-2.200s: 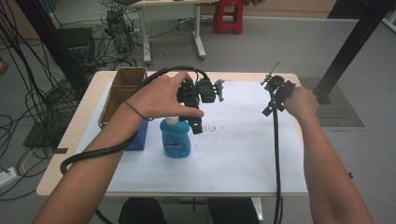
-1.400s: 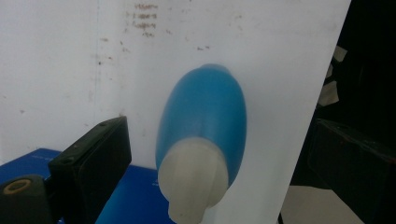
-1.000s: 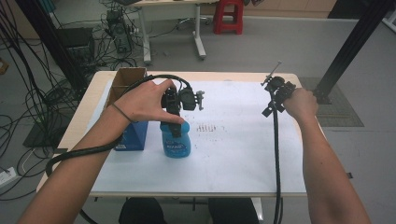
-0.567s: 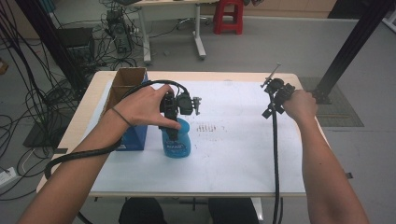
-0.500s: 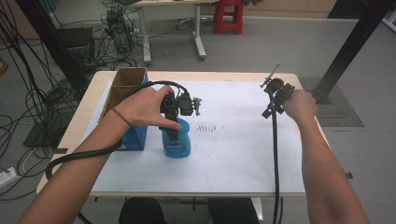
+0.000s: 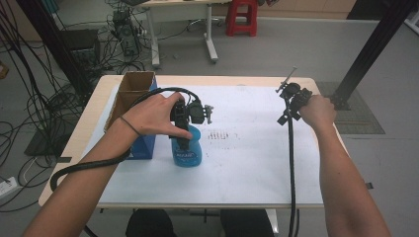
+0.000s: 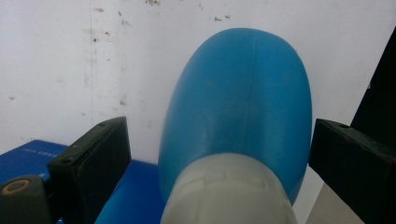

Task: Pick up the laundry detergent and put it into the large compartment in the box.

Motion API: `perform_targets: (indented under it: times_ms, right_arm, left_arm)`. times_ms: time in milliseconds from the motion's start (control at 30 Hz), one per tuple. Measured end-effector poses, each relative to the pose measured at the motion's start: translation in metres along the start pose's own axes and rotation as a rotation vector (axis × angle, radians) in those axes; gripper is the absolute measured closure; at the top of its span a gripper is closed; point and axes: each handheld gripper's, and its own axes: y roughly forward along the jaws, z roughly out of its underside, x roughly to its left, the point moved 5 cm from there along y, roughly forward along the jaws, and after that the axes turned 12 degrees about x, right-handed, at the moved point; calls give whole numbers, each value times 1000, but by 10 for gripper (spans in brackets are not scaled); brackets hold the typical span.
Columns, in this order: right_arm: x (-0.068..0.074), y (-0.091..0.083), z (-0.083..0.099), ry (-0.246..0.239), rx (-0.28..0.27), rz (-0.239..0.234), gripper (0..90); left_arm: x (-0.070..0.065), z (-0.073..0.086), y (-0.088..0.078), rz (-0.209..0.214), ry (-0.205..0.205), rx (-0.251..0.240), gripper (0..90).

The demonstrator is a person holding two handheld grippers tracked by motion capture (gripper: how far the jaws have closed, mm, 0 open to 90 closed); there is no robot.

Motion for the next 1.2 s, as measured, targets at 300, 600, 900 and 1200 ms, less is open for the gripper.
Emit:
perform_targets:
  times_ms: [300,600,900,1200]
  right_arm:
    - [1,0,-2,-3,0,0,35]
    - [2,0,-2,-5,0,1,35]
    - [2,-1,-1,-3,-1,3,36]
    - [2,-1,-2,-1,-1,4,35]
  left_arm:
    - [0,1,1,2,-5,-5,62]
    - [0,1,-1,4,-2,-3,63]
    - [-2,-2,-2,1,-2,-4,64]
    - [-1,-2,-3,3,-4,-8,64]
